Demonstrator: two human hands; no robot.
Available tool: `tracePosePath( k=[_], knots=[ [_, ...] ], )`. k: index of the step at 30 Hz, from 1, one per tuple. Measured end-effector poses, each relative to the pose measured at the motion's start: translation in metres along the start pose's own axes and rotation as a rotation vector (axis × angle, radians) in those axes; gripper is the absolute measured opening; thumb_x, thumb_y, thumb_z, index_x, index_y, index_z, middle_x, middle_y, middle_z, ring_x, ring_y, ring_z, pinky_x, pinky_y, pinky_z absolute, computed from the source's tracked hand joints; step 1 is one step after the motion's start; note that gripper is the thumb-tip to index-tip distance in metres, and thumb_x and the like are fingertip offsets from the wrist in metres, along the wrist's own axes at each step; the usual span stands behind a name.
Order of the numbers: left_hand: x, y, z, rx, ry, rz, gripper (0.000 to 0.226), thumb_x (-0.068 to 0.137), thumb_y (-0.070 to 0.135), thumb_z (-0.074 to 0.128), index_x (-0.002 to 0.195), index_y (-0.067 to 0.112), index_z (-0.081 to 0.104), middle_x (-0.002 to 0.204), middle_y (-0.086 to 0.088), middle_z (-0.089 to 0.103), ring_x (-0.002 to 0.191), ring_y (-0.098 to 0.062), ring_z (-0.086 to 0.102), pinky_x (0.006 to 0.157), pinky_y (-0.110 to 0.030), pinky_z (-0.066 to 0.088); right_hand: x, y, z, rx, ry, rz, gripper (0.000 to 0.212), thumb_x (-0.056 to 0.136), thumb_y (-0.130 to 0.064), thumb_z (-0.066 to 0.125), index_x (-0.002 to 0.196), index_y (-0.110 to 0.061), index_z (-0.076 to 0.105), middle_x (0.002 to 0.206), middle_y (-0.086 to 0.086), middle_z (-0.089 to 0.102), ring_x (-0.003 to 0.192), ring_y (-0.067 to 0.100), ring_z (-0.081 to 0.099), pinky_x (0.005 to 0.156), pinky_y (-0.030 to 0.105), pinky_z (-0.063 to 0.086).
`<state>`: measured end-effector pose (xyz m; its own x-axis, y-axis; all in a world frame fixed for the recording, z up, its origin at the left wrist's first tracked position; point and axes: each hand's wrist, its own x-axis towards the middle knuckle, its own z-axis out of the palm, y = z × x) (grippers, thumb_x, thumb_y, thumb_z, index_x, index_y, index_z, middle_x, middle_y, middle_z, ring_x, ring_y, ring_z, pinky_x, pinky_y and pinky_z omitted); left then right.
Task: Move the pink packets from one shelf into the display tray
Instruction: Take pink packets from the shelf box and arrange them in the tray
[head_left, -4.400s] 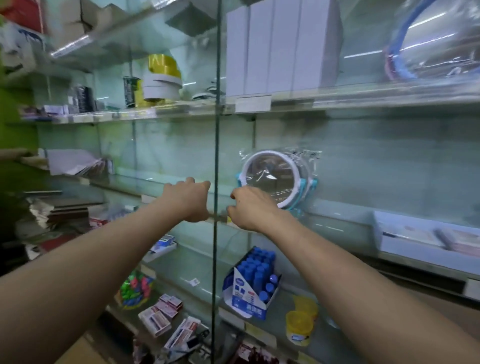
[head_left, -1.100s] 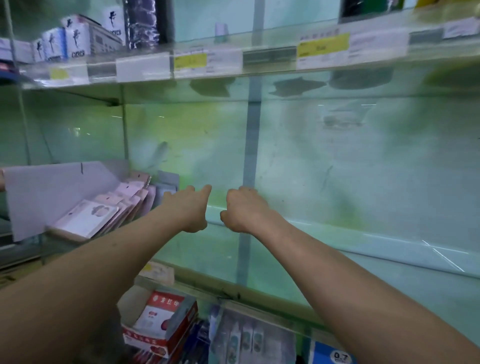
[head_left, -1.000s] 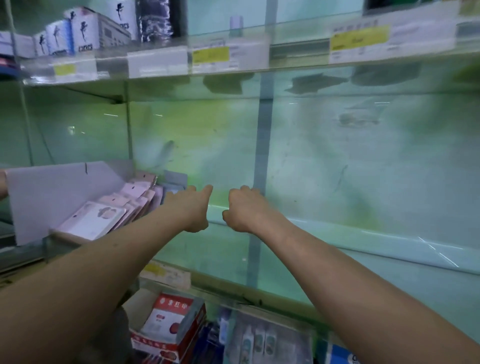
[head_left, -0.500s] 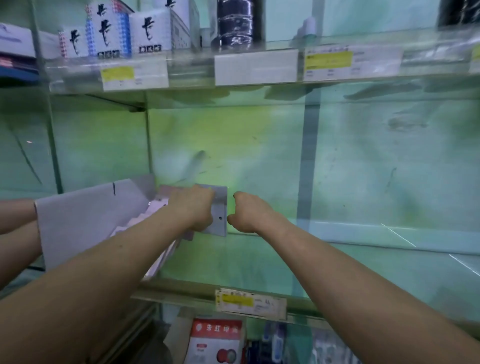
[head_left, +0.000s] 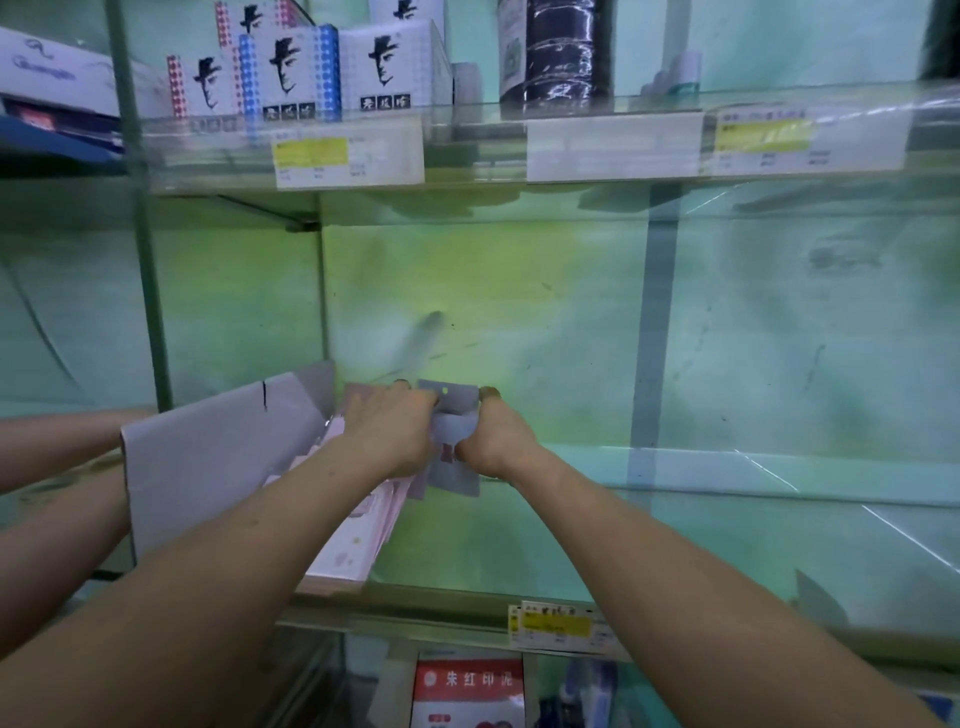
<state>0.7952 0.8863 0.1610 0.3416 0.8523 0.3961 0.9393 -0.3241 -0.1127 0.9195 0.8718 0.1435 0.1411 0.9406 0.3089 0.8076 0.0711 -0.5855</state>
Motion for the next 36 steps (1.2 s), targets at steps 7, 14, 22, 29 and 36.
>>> tracePosePath(
  k=[7,14,22,29,36],
  knots=[
    [0.012,-0.01,-0.005,-0.022,0.066,-0.077,0.04,0.09,0.016,0.046,0.13,0.018,0.048,0.127,-0.011,0.05,0.118,-0.032,0.047,0.092,-0.043,0.041,0.003,0.001,-0.009,-0.191,0.007,-0.028,0.008,0.086,-0.009,0.053,0.092,-0.012,0.051,0.102,0.014,0.061,0.087,0.03,0.054,0.067,0.029,0.038],
    [0.02,-0.006,-0.008,-0.159,-0.028,0.01,0.061,0.091,0.026,0.052,0.146,0.026,0.026,0.146,-0.005,0.041,0.132,-0.029,0.036,0.101,-0.045,0.036,0.004,0.014,-0.014,-0.122,0.059,0.004,0.006,0.082,-0.009,0.051,0.086,-0.011,0.055,0.094,0.012,0.062,0.082,0.03,0.054,0.065,0.03,0.04],
    [0.017,0.014,-0.009,-0.46,-0.085,0.062,0.11,0.073,0.053,0.072,0.151,0.025,-0.001,0.132,-0.007,0.054,0.118,-0.031,0.051,0.095,-0.044,0.045,-0.008,0.028,-0.051,0.328,0.105,0.057,0.013,0.08,-0.005,0.058,0.091,-0.003,0.065,0.091,0.014,0.068,0.083,0.03,0.063,0.073,0.04,0.053],
    [0.018,0.04,-0.005,-0.415,-0.047,0.074,0.114,0.074,0.048,0.073,0.151,0.024,-0.008,0.111,-0.004,0.063,0.105,-0.029,0.06,0.095,-0.044,0.042,-0.023,0.038,-0.072,0.302,0.055,0.125,0.026,0.084,-0.005,0.059,0.11,-0.003,0.062,0.102,0.011,0.066,0.084,0.025,0.062,0.066,0.029,0.052],
    [0.022,0.073,-0.001,-0.44,-0.042,0.086,0.094,0.074,0.046,0.073,0.146,0.018,0.02,0.132,-0.002,0.055,0.118,-0.027,0.054,0.102,-0.044,0.037,-0.045,0.058,-0.093,0.101,0.064,0.119,0.006,0.083,-0.004,0.059,0.087,-0.006,0.064,0.079,0.01,0.056,0.067,0.022,0.051,0.059,0.028,0.041]
  ],
)
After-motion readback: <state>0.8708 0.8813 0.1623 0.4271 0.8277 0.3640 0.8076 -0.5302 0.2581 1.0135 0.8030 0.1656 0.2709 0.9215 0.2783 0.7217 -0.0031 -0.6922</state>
